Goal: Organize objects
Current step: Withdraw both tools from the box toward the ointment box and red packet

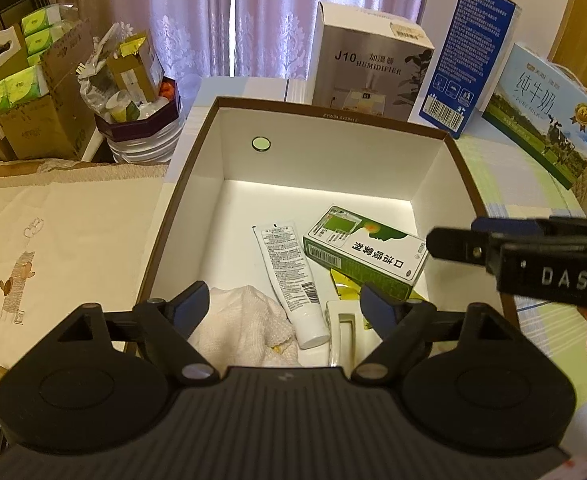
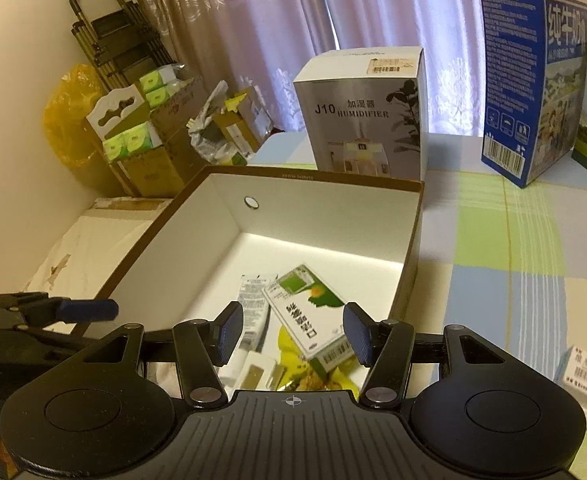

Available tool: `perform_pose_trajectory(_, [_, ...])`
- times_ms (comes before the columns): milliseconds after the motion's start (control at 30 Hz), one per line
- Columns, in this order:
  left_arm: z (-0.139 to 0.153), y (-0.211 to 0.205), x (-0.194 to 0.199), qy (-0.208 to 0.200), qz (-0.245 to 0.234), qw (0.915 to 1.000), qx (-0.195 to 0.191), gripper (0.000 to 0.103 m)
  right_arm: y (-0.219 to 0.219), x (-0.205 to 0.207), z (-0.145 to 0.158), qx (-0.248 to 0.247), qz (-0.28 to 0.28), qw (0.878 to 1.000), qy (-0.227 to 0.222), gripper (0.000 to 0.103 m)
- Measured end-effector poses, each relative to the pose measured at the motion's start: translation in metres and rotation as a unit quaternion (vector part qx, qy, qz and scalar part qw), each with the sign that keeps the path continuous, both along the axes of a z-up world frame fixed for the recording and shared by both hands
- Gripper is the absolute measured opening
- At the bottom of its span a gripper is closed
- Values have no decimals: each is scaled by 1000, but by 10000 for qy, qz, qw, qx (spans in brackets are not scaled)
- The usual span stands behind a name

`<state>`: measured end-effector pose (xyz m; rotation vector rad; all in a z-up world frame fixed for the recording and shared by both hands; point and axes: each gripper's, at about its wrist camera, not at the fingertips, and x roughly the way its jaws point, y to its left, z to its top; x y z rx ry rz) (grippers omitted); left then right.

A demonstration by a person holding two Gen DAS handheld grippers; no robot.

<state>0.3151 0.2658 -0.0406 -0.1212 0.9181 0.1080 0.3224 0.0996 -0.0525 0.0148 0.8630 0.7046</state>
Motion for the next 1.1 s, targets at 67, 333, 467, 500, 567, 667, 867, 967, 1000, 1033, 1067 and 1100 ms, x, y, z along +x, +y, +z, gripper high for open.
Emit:
perform_pose_trajectory(67, [3, -1, -4, -30, 9, 10000, 1, 82, -4, -5, 2, 58, -14, 10000, 28, 53])
perform_pose_trajectory(333, [20, -9, -30, -128, 61, 9999, -18, 87, -34, -33, 18, 377, -93, 9992, 83, 53])
perform_pose_trajectory(467, [28, -23, -45, -152, -31, 9999, 12, 89, -52, -48, 23, 422, -157, 9989, 155, 53])
perform_pose_trajectory(500, [29, -27, -49, -157, -57, 9999, 12, 89, -57, -52, 24, 436, -167, 9988, 166, 53])
perform_pose_trajectory(567, [32, -34, -58, -162, -92, 9998, -33, 89, -68, -59, 26, 461, -201, 9985, 208, 53])
perform_pose_trajectory(667, [33, -45, -71, -144, -124, 9997, -126, 89, -86, -69, 26, 522, -303, 9978, 283, 53])
perform_pose_trajectory(867, [34, -73, -93, -95, -336, 9992, -180, 89, -125, -84, 23, 514, -631, 9957, 452, 53])
perform_pose_trajectory(967, [35, -90, -100, -96, -418, 9988, -216, 89, -147, -92, 21, 482, -766, 9947, 498, 53])
perform_pose_trajectory(1000, [36, -96, -102, -103, -448, 9987, -234, 89, -155, -95, 21, 479, -809, 9943, 511, 53])
perform_pose_trajectory(1033, [36, -101, -105, -107, -481, 9985, -251, 89, -163, -98, 21, 473, -853, 9939, 522, 53])
perform_pose_trajectory(1067, [37, -109, -107, -109, -526, 9982, -258, 89, -170, -101, 20, 464, -905, 9934, 533, 53])
perform_pose_trajectory(1100, [37, -115, -108, -109, -570, 9980, -262, 89, -179, -104, 20, 452, -965, 9928, 546, 53])
